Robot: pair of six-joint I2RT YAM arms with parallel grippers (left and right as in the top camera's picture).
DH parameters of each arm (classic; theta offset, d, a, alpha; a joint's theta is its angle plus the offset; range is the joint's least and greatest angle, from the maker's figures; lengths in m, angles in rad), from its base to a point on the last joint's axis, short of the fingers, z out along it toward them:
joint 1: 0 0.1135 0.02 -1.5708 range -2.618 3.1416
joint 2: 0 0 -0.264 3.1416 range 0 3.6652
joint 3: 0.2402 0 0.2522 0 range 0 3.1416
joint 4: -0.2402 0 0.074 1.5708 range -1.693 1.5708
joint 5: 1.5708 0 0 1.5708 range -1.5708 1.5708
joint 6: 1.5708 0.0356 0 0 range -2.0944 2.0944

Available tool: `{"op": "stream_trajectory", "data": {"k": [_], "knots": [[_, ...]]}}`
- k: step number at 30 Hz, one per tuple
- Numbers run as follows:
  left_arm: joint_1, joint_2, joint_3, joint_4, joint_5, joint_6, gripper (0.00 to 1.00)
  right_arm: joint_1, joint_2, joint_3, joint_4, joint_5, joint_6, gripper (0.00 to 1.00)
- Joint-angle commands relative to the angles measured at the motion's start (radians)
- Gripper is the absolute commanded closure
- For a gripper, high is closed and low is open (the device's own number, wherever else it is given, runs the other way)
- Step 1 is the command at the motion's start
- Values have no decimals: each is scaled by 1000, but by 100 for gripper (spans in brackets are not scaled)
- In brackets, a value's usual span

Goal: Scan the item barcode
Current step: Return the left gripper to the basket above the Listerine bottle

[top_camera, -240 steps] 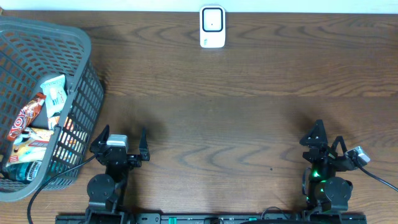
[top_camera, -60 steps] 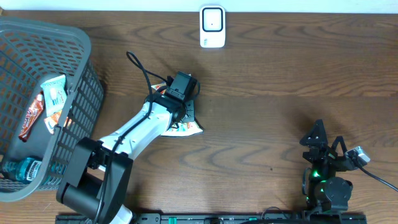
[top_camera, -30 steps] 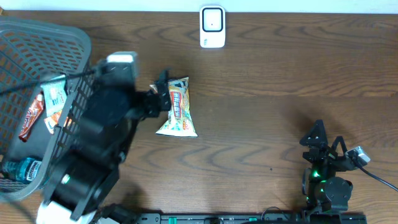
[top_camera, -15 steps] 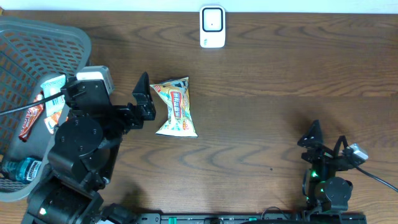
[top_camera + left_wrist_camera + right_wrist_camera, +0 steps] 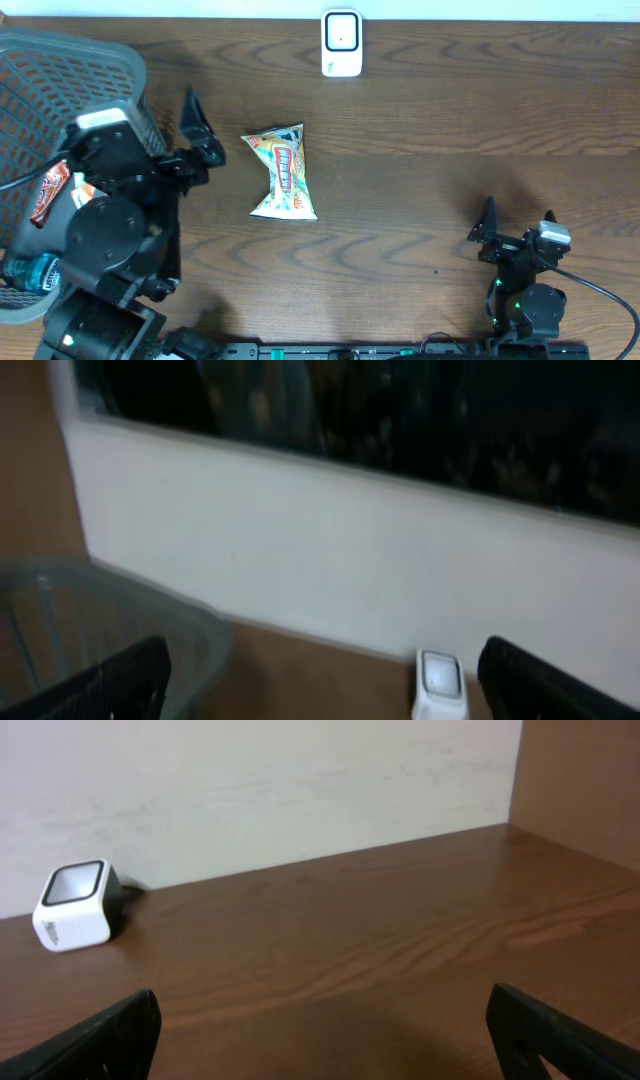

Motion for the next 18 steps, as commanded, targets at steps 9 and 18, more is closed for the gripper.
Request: {"op": "stream_trajectory", "data": {"k": [9, 18], "knots": [[167, -8, 59, 10, -423, -18, 2, 8, -4, -2, -4, -9, -32, 1], [461, 32, 59, -185, -259, -235, 2, 8, -4, -2, -4, -9, -32, 1]]}}
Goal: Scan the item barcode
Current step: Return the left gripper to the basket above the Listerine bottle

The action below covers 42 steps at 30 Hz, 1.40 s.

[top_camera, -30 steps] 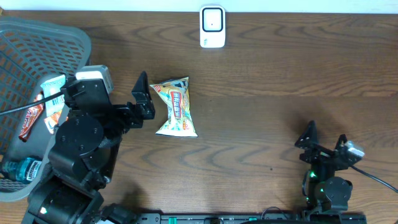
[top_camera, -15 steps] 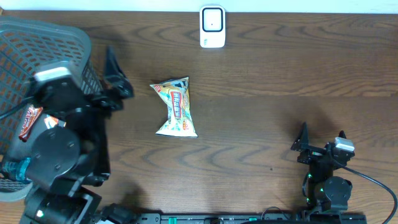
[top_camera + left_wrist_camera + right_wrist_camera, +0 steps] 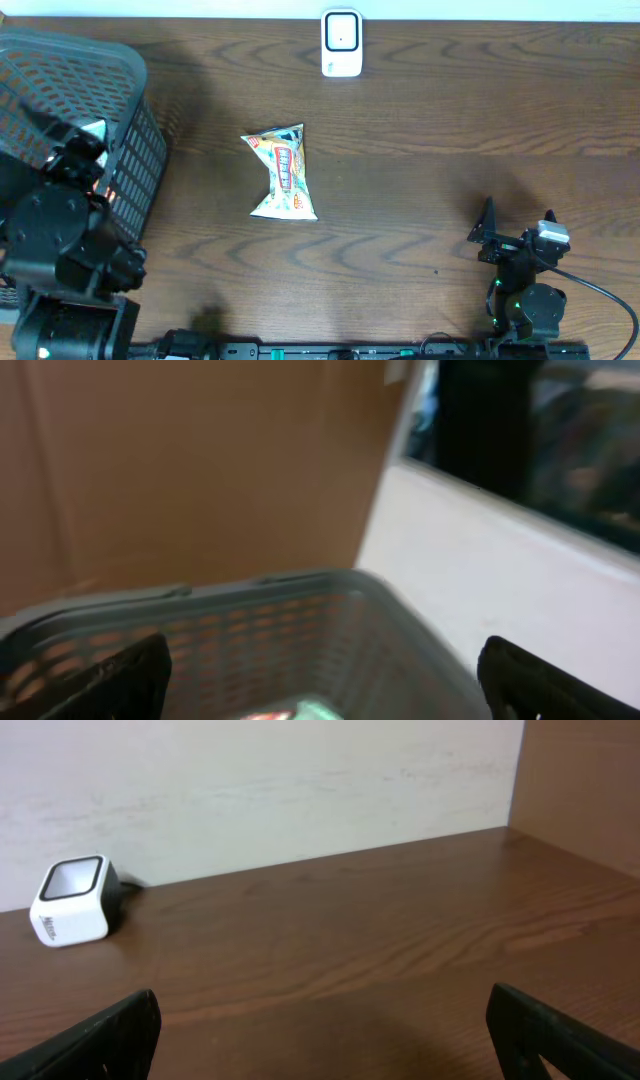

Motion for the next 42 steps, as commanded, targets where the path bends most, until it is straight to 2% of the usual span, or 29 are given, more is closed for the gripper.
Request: {"op": "stream_trajectory", "data": {"k": [1, 7, 12, 16, 21, 26, 31, 42], "knots": [[125, 40, 13, -68, 127, -145, 2, 8, -4, -2, -4, -6, -14, 1], [413, 180, 13, -113, 465, -206, 2, 8, -4, -2, -4, -6, -14, 1], [693, 357, 19, -222, 783, -333, 2, 8, -4, -2, -4, -6, -14, 1], [840, 517, 19, -315, 922, -342, 0, 8, -4, -2, -4, -6, -14, 1], [884, 638, 18, -370, 904, -329, 2, 8, -4, -2, -4, -6, -14, 1], [886, 746, 18, -421, 779, -334, 2, 8, -4, -2, -4, -6, -14, 1], [906, 837, 18, -521, 721, -384, 2, 8, -4, -2, -4, -6, -14, 1], [1013, 874, -72, -492, 721, -373, 2, 8, -4, -2, -4, -6, -14, 1]]}}
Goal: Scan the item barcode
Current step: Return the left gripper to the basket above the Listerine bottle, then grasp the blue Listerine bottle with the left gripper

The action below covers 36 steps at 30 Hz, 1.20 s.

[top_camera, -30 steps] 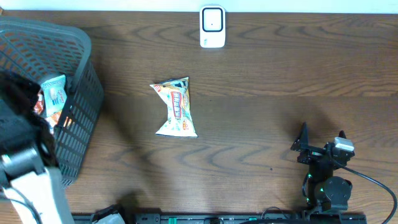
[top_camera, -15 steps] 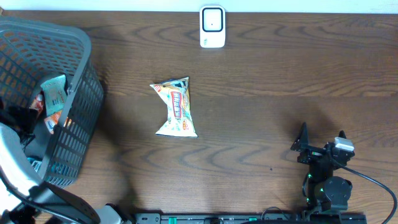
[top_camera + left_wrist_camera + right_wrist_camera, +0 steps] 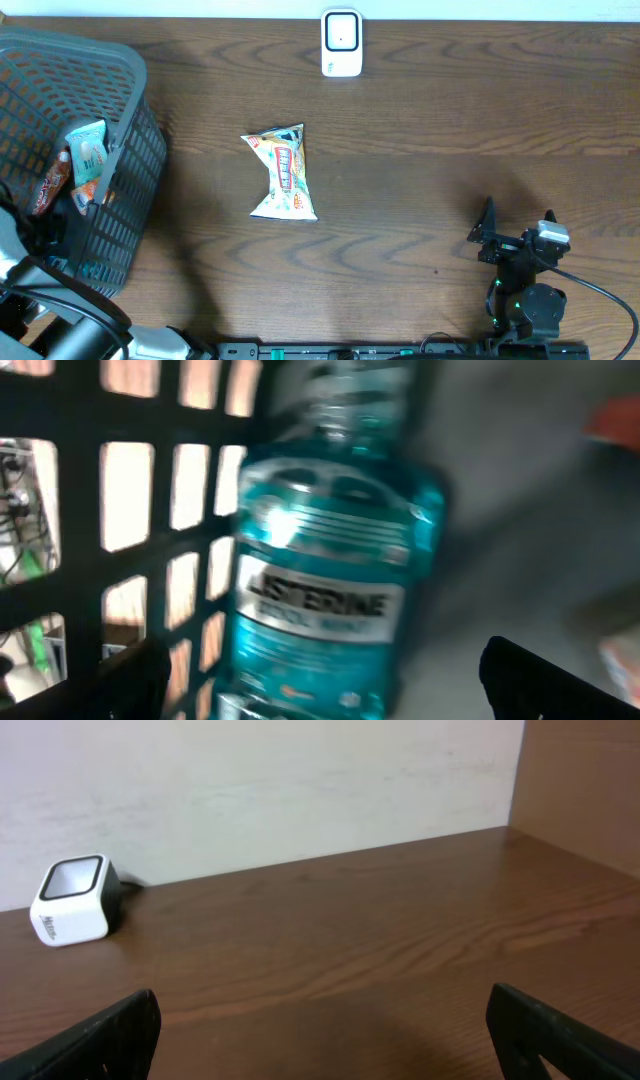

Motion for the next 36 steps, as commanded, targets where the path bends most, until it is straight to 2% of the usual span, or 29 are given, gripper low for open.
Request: {"op": "stream_trajectory", "data": {"k": [1, 13, 15, 17, 19, 26, 36], "knots": [[32, 3, -56, 33, -21, -3, 2, 8, -4, -2, -3, -6, -14, 1], [42, 4, -375, 312, -21, 0, 2, 8, -4, -2, -3, -6, -14, 1], [42, 4, -386, 319, -21, -14, 12, 8, -4, -2, -3, -6, -14, 1], [42, 4, -386, 326, -19, -15, 24, 8, -4, -2, -3, -6, -14, 1], [42, 4, -386, 334, -17, -16, 33, 8, -4, -2, -3, -6, -14, 1], [42, 2, -356, 354, 1, -15, 36, 8, -4, -2, -3, -6, -14, 1], [40, -99, -143, 313, 229, -15, 41, 8, -4, -2, -3, -6, -14, 1]]}}
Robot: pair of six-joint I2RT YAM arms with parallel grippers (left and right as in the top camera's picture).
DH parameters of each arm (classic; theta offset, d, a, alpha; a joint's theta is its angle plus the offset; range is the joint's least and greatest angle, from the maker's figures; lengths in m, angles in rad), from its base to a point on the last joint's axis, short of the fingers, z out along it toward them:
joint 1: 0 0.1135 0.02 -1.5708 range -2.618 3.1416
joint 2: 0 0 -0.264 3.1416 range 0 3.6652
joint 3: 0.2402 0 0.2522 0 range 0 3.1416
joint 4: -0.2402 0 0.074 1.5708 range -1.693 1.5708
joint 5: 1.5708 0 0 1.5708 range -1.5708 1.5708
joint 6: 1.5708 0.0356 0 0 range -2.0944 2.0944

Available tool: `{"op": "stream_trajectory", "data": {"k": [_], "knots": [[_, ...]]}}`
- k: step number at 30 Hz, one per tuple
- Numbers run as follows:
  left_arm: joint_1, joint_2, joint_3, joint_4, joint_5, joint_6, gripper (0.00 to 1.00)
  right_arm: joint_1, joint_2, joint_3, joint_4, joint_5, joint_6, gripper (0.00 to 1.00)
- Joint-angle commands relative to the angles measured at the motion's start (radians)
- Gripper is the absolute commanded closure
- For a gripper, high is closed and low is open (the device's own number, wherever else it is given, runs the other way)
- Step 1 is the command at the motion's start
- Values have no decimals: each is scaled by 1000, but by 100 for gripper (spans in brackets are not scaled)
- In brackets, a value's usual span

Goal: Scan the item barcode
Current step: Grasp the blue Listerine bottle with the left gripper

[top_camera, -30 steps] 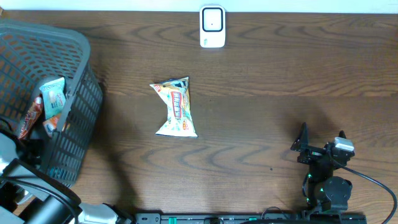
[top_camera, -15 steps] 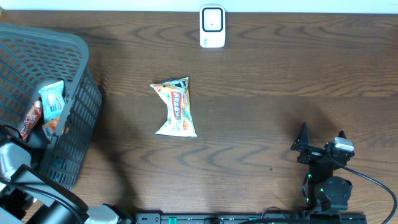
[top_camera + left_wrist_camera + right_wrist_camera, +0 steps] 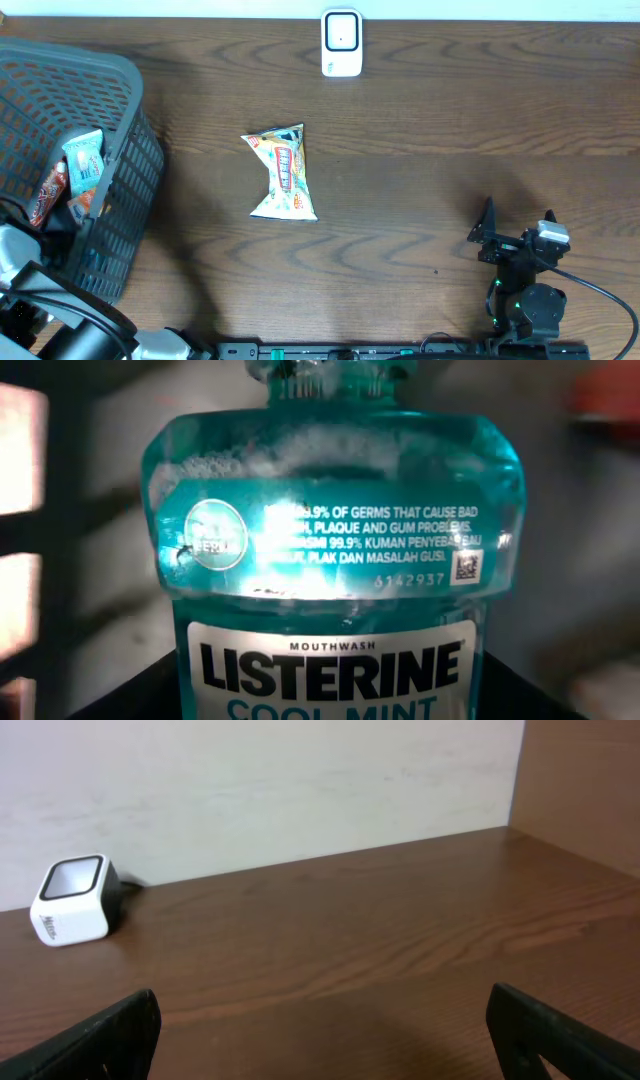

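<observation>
A teal Listerine mouthwash bottle (image 3: 325, 560) lies in the grey mesh basket (image 3: 100, 55) and fills the left wrist view. My left gripper (image 3: 320, 695) is open, with one dark finger on each side of the bottle's label; I cannot tell whether they touch it. From overhead, the left arm reaches into the basket's near left corner. The white scanner (image 3: 341, 43) stands at the table's back edge and also shows as the scanner (image 3: 72, 902) in the right wrist view. My right gripper (image 3: 320, 1040) is open and empty near the front right.
A yellow snack bag (image 3: 283, 172) lies on the wooden table between basket and scanner. A red packet (image 3: 48, 193) and a light-blue packet (image 3: 82, 160) sit in the basket. The right arm (image 3: 525, 280) rests at the front edge.
The bottle was blurred and off-centre against the basket mesh; now it is sharp, closer and centred between my left fingers. The basket has shifted slightly. The right arm has not moved.
My left gripper was open above the table beside the basket, facing the back wall. Then it was over the basket rim. Then it was down inside the basket facing the mouthwash bottle, and now its fingers flank the bottle. The snack bag, scanner and right arm stayed put.
</observation>
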Motion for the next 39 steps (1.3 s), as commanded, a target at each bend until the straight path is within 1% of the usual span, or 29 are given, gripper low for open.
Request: {"op": "stream_trajectory", "data": {"k": [1, 9, 12, 15, 19, 23, 27, 30, 33, 37, 38, 39], "knots": [[0, -71, 107, -9, 111, 3, 40, 8, -4, -2, -3, -6, -14, 1], [0, -278, 144, 7, 188, 2, 41, 8, -4, -2, -3, -6, -14, 1], [0, -365, 144, 40, 262, 2, 40, 8, -4, -2, -3, -6, -14, 1], [0, -453, 144, 93, 382, -11, 40, 8, -4, -2, -3, -6, -14, 1], [0, -541, 144, 183, 560, -84, 40, 8, -4, -2, -3, -6, -14, 1], [-3, -554, 144, 294, 751, -213, 40, 8, -4, -2, -3, -6, -14, 1], [-48, -554, 144, 439, 863, -317, 40, 8, -4, -2, -3, -6, -14, 1], [-133, -556, 144, 551, 917, -369, 40, 8, -4, -2, -3, -6, -14, 1], [-277, -557, 144, 582, 915, -379, 40, 8, -4, -2, -3, -6, -14, 1], [-519, -550, 143, 581, 833, -354, 40, 8, -4, -2, -4, -6, -14, 1], [-621, -545, 143, 582, 786, -335, 40, 8, -4, -2, -3, -6, -14, 1], [-682, -540, 143, 581, 755, -319, 40, 8, -4, -2, -3, -5, -14, 1]]}}
